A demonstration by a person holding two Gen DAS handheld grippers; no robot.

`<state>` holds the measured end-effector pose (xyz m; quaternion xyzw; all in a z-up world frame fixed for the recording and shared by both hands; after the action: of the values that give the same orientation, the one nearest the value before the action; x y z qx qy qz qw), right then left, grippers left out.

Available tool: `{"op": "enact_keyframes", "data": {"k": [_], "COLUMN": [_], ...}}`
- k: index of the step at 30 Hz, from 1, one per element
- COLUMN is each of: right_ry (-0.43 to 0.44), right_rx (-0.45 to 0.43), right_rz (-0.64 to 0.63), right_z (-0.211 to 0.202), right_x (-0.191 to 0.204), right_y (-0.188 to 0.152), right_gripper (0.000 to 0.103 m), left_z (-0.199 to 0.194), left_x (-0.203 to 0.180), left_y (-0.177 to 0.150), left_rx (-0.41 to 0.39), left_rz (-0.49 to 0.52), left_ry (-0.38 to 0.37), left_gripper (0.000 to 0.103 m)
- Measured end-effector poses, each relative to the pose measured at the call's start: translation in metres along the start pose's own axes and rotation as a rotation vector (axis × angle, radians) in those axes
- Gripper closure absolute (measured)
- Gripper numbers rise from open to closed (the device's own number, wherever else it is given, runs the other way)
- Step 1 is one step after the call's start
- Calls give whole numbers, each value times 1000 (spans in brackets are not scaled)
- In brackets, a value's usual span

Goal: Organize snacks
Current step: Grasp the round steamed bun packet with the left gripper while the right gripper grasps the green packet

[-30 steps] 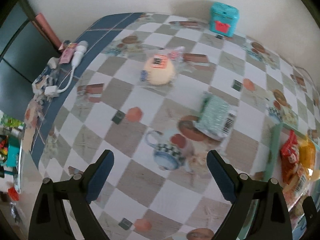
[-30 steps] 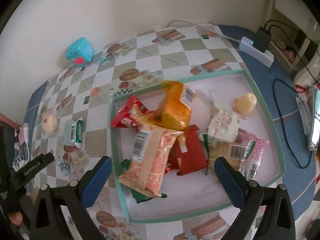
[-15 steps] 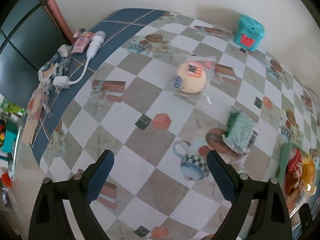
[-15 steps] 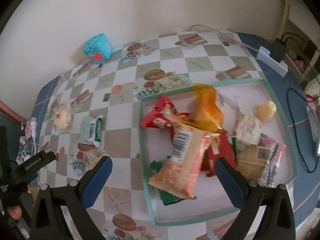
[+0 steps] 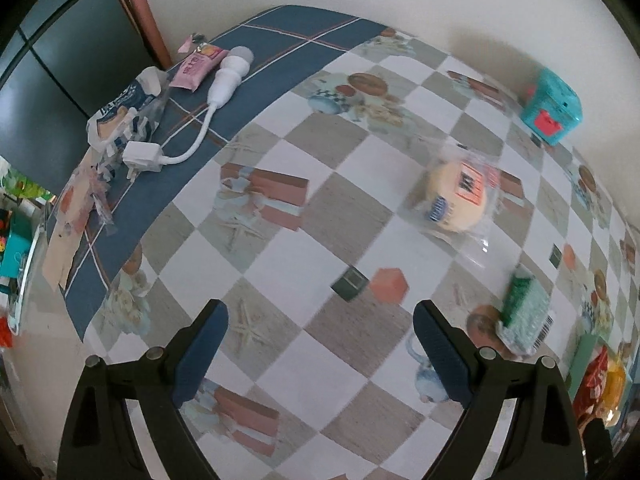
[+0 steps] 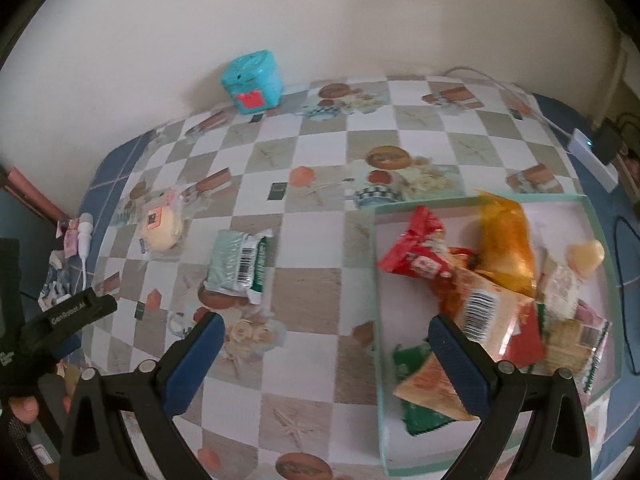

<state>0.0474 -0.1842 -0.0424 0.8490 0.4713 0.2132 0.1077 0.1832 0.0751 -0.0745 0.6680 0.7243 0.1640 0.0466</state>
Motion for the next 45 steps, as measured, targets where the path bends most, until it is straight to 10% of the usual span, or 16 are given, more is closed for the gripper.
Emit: {"op": "enact_keyframes", "data": {"k": [31,45], "right_ry": [19,52], "right_rx": [40,43], "right_rz": [-20,-33], "right_z": [87,119], "right_x": [49,58], "right_y": [28,32], "right_gripper": [1,13], "left_z": [42,35], "left_x": [-15,-55], "left_y": [47,65], "left_rx": [29,-62], "left_rz": [-11,45], "left_ry": [-19,-138], "left_gripper": [9,9]}}
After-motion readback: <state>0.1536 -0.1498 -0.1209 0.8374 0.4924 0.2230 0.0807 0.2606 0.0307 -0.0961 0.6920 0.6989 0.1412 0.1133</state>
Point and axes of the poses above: each gripper's, at about its wrist camera, not at the fingertips, and z roughly the way its jaws point, x to its left, y to its top, the point moved 4 cm from there along z, roughly the way its jaws point, and after that the axes turned 6 degrees about y, right-handed, at the moved point
